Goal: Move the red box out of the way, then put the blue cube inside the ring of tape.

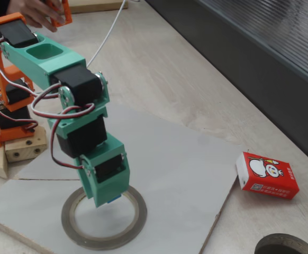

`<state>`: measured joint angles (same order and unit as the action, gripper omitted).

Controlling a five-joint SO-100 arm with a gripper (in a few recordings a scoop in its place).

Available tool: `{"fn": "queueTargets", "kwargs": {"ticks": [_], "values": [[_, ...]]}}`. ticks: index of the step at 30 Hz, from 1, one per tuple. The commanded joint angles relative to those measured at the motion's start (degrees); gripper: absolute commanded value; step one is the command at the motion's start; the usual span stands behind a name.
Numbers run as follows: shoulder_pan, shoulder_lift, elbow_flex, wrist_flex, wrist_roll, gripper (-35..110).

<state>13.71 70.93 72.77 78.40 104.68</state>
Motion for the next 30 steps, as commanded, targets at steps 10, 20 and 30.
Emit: {"fn": "queueTargets", "kwargs": {"ticks": [10,20,30], "values": [[0.5,2.6,-0.8,1.1,0.8,12],[0.5,2.6,-0.8,1.1,1.0,12],[0.5,2.5,-0.7,1.1,0.5,13]]}}
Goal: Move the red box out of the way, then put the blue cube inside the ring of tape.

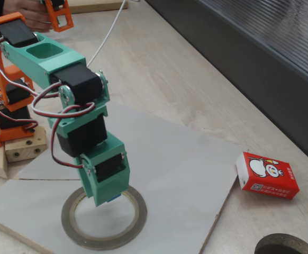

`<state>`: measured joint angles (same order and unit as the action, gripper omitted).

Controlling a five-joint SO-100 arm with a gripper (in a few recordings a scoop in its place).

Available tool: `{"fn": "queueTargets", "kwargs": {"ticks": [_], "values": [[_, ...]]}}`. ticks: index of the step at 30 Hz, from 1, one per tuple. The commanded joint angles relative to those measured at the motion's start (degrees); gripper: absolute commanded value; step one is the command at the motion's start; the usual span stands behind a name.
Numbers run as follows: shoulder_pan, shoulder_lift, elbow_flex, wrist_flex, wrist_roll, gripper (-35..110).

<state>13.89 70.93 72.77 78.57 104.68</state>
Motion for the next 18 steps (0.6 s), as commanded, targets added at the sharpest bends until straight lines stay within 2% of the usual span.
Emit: {"fn": "queueTargets", "kwargs": {"ticks": [1,6,14,18], "values": [[0.4,2.5,-0.7,1.0,0.5,13],[0.4,2.5,-0.7,1.1,0.4,18],[0.3,2.5,-0.6,1.1,1.1,50],[0.3,2.5,-0.6,1.1,1.1,59]]}}
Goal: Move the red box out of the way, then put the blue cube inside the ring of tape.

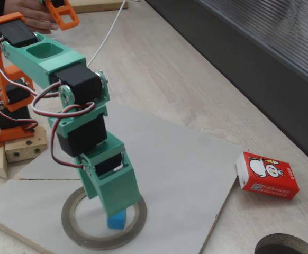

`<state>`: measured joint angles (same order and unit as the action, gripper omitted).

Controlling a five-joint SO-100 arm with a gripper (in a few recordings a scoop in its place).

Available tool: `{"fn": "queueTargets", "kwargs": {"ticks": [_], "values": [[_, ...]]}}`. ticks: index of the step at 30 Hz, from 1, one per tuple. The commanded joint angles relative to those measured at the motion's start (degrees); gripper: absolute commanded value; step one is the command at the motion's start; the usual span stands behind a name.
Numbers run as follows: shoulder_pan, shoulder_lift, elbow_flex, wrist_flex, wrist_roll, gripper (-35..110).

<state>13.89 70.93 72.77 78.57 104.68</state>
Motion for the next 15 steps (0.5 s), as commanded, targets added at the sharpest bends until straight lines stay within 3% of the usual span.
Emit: {"fn": "queueTargets", "kwargs": {"ticks": [1,15], "values": [[0.3,2.5,-0.6,1.1,1.1,60],[0.2,3.4,-0.7,0.9,0.7,60]]}}
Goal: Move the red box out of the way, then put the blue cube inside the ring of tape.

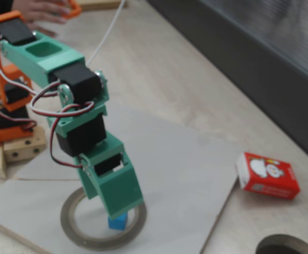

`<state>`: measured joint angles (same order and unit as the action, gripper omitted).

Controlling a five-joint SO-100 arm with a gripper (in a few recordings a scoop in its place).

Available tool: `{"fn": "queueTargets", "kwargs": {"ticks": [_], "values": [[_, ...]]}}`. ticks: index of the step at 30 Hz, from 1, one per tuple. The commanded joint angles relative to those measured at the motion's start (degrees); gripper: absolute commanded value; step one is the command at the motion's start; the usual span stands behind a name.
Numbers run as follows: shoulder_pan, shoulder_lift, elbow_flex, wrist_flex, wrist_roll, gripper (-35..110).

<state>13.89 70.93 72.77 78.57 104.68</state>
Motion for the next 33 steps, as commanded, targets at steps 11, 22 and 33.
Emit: {"fn": "queueTargets", "kwargs": {"ticks": [11,22,33], "values": [[0.2,14.9,-0.7,1.1,0.5,60],[0.2,27.6,-0.6,1.0,0.5,20],[0.1,31.1,4.8,1.0,0.5,0]]}}
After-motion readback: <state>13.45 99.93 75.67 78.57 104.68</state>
